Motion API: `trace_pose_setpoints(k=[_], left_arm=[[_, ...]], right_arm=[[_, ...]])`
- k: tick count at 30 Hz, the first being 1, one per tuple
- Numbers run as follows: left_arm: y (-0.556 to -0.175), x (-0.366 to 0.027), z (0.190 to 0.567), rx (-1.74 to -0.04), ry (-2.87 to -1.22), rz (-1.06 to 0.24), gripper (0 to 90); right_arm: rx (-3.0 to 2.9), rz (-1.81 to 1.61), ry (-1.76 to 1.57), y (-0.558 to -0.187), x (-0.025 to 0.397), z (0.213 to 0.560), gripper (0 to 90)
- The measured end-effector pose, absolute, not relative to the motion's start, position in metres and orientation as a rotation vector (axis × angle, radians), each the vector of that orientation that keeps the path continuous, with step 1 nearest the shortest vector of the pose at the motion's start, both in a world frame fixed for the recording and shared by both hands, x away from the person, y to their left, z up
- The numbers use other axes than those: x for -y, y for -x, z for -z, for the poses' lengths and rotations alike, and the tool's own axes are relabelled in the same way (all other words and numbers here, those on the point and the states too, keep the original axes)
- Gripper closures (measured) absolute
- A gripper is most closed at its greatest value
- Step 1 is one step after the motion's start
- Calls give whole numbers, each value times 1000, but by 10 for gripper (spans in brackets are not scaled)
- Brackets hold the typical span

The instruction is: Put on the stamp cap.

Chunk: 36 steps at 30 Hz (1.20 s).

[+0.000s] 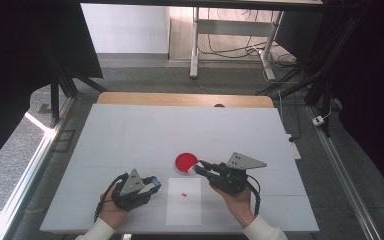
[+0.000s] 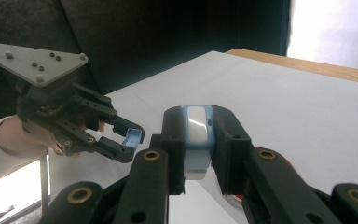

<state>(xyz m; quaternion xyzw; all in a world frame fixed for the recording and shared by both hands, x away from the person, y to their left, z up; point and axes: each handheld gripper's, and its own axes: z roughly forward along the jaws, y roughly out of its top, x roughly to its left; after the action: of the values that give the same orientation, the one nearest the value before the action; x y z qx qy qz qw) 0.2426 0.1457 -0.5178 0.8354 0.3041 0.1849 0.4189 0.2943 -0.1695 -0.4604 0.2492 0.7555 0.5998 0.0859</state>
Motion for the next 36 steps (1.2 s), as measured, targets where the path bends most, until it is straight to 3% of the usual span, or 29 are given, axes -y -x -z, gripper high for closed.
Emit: trace_pose_setpoints(k=[36], left_arm=[[-256, -120, 518, -737, -2101, -450, 649]], right_arm=[[-2277, -1793, -754, -294, 165, 464, 749]])
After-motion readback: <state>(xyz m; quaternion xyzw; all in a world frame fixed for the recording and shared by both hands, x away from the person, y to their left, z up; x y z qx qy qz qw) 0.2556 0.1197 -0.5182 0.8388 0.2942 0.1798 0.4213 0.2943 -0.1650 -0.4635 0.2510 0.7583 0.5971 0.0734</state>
